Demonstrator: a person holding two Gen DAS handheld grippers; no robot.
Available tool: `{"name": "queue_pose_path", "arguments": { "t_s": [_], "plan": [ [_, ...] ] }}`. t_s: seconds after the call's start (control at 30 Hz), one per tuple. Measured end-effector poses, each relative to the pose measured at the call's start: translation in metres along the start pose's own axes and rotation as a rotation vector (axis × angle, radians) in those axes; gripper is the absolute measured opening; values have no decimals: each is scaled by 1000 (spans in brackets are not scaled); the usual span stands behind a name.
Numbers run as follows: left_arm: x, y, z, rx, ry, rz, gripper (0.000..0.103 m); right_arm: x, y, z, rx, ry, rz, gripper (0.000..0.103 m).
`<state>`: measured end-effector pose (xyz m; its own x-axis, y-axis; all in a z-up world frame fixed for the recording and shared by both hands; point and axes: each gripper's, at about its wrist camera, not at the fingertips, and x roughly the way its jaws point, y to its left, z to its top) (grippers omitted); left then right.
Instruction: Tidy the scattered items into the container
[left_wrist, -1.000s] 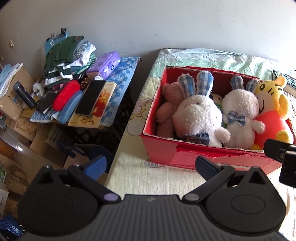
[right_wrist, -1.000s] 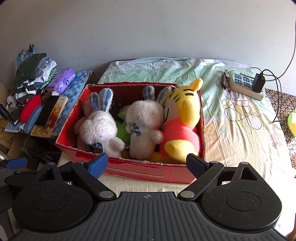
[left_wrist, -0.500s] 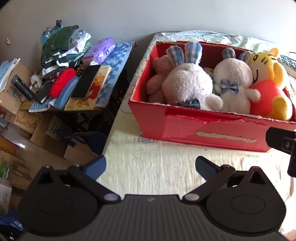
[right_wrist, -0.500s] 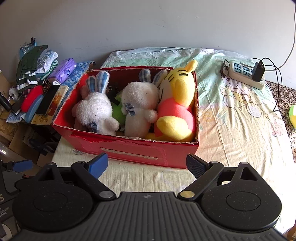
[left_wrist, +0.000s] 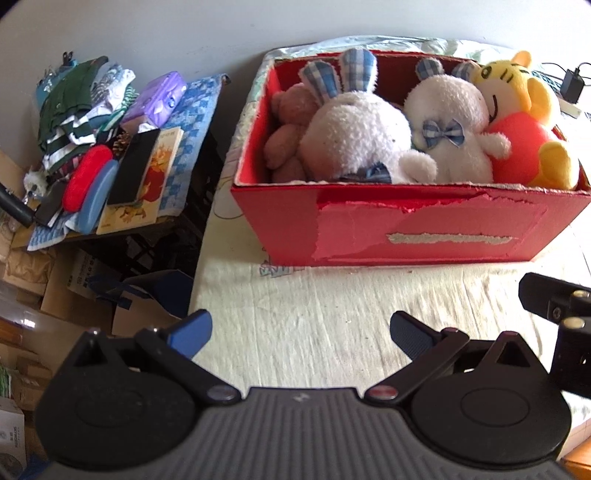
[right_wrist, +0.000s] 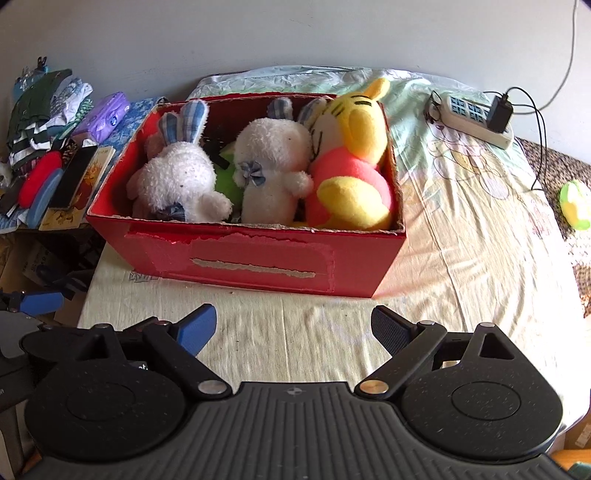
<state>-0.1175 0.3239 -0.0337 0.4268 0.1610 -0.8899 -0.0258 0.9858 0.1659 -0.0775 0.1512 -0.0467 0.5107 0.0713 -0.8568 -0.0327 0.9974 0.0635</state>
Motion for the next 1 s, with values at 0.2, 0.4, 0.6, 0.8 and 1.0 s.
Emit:
{"name": "queue_pose_path", "arguments": {
  "t_s": [0.2,0.4,0.6,0.8,1.0],
  "plan": [
    [1,-32,5,116,-18,-83,102,0,-47,-5,198,4,-143,92],
    [-8,-65,17,201,-52,-139,102,-10,-78,-6,306,-32,-204,92],
    [-20,-73,38,185,-92,-156,102,-16,-82,7,288,-71,-194,92],
    [-25,-62,56,122,-120,-119,102,-16,-72,30,219,-107,-149,92],
    [-26,-42,67,56,-131,-76,102,-14,-54,52,165,-127,-94,92]
  ]
}}
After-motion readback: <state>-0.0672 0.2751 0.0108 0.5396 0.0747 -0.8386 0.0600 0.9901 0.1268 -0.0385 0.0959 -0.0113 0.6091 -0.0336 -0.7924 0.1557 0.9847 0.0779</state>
